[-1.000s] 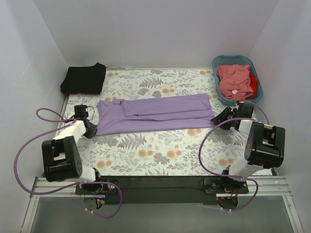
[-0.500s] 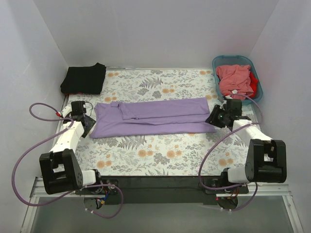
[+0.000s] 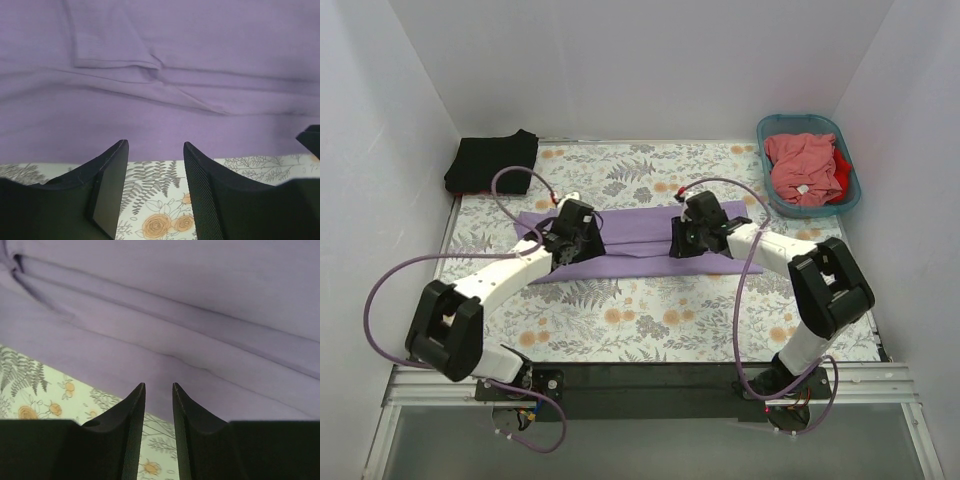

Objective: Fold and stack the t-shirts
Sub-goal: Fold the tshirt

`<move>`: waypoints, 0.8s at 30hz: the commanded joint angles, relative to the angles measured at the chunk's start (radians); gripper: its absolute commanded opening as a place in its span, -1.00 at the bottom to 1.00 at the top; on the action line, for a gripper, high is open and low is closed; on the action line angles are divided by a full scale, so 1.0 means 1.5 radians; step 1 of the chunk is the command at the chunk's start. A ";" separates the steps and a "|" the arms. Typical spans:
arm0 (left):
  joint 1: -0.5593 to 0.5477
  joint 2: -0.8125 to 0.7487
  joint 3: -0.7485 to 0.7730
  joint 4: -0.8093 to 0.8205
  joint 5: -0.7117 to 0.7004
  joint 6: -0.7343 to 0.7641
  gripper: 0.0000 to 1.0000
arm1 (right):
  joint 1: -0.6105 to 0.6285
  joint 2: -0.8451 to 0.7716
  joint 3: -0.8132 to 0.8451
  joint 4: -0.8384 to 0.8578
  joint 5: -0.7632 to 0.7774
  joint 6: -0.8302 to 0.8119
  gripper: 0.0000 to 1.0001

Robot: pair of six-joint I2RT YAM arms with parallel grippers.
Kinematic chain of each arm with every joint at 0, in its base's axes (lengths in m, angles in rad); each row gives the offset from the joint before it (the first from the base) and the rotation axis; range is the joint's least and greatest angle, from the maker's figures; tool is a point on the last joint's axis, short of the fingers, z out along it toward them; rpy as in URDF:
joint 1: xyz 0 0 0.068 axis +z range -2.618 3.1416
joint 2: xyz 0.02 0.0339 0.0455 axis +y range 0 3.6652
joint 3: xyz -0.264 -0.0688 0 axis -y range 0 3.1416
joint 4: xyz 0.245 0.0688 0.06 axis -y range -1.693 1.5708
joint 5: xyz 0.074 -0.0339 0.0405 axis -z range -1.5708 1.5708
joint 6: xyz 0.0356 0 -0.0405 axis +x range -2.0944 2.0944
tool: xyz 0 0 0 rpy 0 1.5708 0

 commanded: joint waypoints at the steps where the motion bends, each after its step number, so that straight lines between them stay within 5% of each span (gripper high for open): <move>1: -0.053 0.062 0.048 0.043 0.038 0.031 -0.08 | 0.048 0.023 0.039 0.036 -0.021 0.014 -0.31; 9: -0.076 0.193 0.097 0.055 0.088 0.030 -0.28 | 0.091 0.088 0.042 0.133 -0.104 0.074 -0.34; 24: -0.087 0.220 0.067 -0.012 0.111 0.009 -0.29 | 0.091 0.157 0.050 0.216 -0.151 0.123 -0.42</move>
